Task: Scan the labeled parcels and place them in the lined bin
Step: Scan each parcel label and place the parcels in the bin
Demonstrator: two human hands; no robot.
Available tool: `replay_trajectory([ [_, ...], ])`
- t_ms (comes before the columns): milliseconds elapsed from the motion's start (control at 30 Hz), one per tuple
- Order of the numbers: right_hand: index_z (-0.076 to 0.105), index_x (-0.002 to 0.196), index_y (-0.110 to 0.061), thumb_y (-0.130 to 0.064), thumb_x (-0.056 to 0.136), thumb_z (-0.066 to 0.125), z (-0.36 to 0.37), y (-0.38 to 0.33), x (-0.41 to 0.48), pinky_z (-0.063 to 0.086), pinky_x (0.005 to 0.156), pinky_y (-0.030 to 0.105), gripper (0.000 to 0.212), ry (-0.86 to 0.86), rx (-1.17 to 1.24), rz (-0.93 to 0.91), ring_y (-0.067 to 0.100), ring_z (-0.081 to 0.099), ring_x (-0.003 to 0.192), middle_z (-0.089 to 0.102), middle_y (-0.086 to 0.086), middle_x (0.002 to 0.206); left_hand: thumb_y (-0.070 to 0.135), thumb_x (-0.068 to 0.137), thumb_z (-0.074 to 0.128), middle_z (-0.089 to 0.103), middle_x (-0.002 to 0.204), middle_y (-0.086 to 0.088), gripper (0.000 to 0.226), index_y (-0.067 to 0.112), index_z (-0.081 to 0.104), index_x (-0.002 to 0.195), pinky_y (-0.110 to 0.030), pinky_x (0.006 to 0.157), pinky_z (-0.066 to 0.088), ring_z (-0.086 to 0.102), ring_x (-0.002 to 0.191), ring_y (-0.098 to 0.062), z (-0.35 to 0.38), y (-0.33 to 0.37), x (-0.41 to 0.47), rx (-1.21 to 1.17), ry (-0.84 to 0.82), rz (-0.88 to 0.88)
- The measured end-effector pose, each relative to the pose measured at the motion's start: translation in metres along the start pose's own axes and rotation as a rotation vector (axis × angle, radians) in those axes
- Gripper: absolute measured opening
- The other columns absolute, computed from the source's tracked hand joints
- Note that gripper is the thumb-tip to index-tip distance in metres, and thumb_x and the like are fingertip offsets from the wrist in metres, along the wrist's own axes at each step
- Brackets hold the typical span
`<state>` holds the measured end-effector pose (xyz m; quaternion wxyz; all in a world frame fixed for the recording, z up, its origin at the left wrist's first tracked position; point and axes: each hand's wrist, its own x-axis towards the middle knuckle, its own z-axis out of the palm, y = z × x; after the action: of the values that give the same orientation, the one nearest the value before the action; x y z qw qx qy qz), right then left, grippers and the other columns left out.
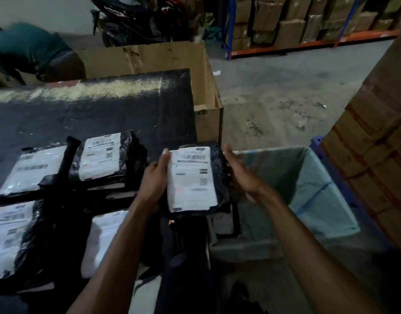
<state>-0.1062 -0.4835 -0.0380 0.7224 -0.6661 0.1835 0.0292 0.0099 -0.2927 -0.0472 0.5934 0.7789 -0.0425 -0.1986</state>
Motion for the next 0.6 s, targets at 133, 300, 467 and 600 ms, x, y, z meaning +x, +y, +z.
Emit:
replay_trajectory([
  [133, 0.067, 0.116, -0.017, -0.023, 0.091, 0.072, -0.078, 0.037, 0.022, 0.059, 0.085, 0.025, 0.026, 0.081, -0.052, 0.086, 0.013, 0.074, 0.096, 0.075, 0.007, 0.115, 0.075, 0.085, 0.049, 0.074, 0.110, -0.012, 0.073, 0.007, 0.069, 0.104, -0.038, 0.087, 0.055, 0.070, 0.098, -0.024, 0.085, -0.017, 0.031, 0.171, -0.054, -0.035],
  [300, 0.062, 0.120, -0.016, -0.023, 0.087, 0.077, -0.193, 0.129, 0.059, 0.056, 0.080, 0.027, 0.036, 0.147, -0.229, 0.387, 0.015, 0.071, 0.092, 0.072, 0.002, 0.114, 0.054, 0.099, 0.041, 0.041, 0.155, -0.018, 0.066, 0.009, 0.043, 0.146, -0.048, 0.115, 0.032, 0.033, 0.146, -0.035, 0.161, -0.066, 0.088, 0.846, -0.035, 0.167],
  [467, 0.054, 0.134, -0.013, -0.041, 0.070, 0.087, -0.223, 0.211, 0.093, 0.054, 0.099, 0.046, 0.077, 0.291, -0.368, 0.477, 0.029, 0.065, 0.113, 0.065, 0.010, 0.130, 0.043, 0.098, 0.040, 0.008, 0.169, -0.005, 0.072, 0.020, 0.013, 0.160, -0.064, 0.121, 0.009, -0.001, 0.155, -0.032, 0.141, -0.068, 0.119, 1.110, -0.234, 0.449],
  [600, 0.056, 0.134, -0.005, -0.036, 0.075, 0.084, -0.225, 0.260, 0.126, 0.052, 0.099, 0.044, 0.072, 0.342, -0.410, 0.616, 0.033, 0.063, 0.117, 0.063, 0.018, 0.133, 0.045, 0.097, 0.036, 0.015, 0.168, -0.003, 0.071, 0.022, 0.012, 0.160, -0.062, 0.122, 0.010, 0.007, 0.155, -0.030, 0.141, -0.081, 0.127, 1.155, -0.142, 0.473],
])
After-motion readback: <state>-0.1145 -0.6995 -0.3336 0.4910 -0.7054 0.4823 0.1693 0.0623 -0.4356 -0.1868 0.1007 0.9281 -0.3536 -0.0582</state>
